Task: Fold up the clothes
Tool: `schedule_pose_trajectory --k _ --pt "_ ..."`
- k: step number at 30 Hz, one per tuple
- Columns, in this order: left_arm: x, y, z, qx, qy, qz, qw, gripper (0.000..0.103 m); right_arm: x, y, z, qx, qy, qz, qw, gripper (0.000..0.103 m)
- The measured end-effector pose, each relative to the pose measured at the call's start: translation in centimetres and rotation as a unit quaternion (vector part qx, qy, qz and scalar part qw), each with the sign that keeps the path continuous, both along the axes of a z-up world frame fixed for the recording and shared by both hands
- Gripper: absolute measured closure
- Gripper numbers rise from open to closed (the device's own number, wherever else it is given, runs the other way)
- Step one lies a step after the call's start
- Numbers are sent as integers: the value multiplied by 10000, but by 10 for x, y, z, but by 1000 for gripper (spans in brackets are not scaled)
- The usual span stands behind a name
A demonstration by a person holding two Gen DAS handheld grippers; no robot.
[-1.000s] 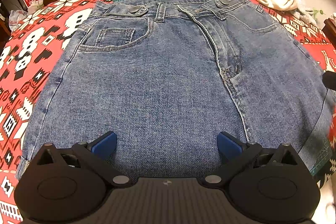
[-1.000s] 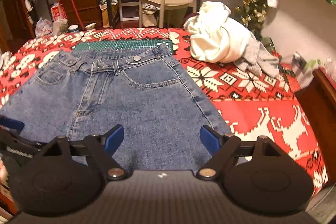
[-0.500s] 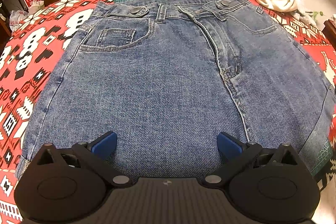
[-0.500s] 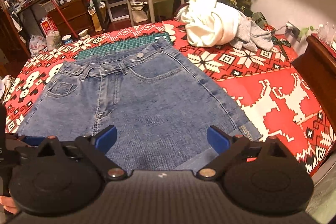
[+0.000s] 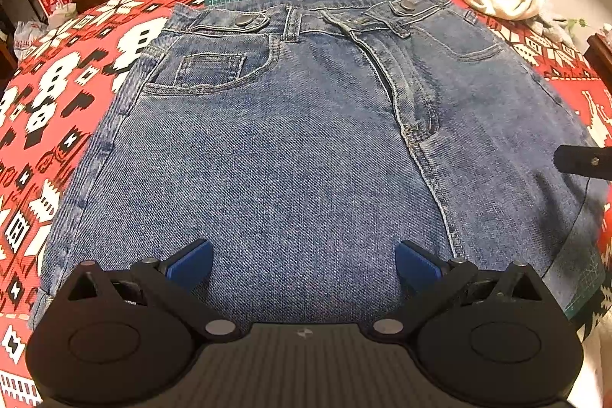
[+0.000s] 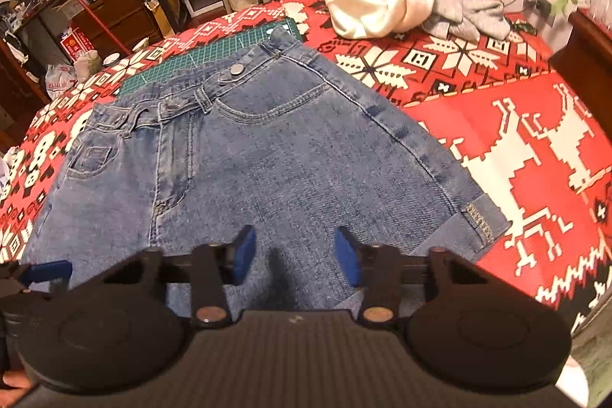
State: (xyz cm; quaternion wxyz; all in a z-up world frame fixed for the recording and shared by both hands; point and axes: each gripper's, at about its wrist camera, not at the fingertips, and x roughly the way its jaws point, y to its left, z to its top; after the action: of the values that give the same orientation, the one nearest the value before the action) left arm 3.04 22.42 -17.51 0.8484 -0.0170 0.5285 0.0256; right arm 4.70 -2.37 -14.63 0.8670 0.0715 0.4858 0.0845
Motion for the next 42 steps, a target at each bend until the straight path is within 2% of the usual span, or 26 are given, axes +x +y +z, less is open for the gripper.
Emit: schedule_pose_trajectory --k 3,6,9,12,15,16,17,19,21,24,27,31,38,42 --pt "1 0 0 -6 53 -18 10000 0 5 2 -8 -126 62 -25 9999 74" --pt "1 1 1 -5 49 -8 10000 0 6 6 -11 -549 -84 -65 9984 83" --pt "0 0 1 11 -43 -15 10000 0 7 3 -10 -515 -173 20 9985 87" --pt "-3 1 4 79 -189 -4 9998 12 10 0 -11 -451 -151 177 9987 90" --pt "-5 3 10 174 -348 41 9992 38 11 0 -14 -715 -122 224 9971 90" --pt "-5 4 12 158 -367 54 9992 53 11 0 -16 -751 -102 210 9969 90" --pt "-4 6 14 143 -385 67 9991 73 12 -1 -16 -741 -84 188 9970 90" --pt "-2 9 19 78 -415 85 9991 101 12 -4 -14 -652 -75 160 9977 90" --pt "-1 12 25 -22 -437 92 9990 101 8 -6 -11 -616 -112 194 9978 90" --pt "-7 21 37 52 -672 137 9976 102 3 -11 -10 -714 -181 250 9970 90" --pt "-9 44 40 -189 -657 440 9967 102 3 -22 -13 -724 -130 326 9968 88" --pt "-18 72 32 -271 -636 794 9944 102 1 -38 -24 -686 -31 326 9971 88" --pt "-30 97 8 -277 -756 818 9934 102 14 -41 -23 -632 -301 328 9970 89" --pt "-31 100 9 -247 -776 764 9937 102 35 -29 -21 -554 -386 496 9965 88"
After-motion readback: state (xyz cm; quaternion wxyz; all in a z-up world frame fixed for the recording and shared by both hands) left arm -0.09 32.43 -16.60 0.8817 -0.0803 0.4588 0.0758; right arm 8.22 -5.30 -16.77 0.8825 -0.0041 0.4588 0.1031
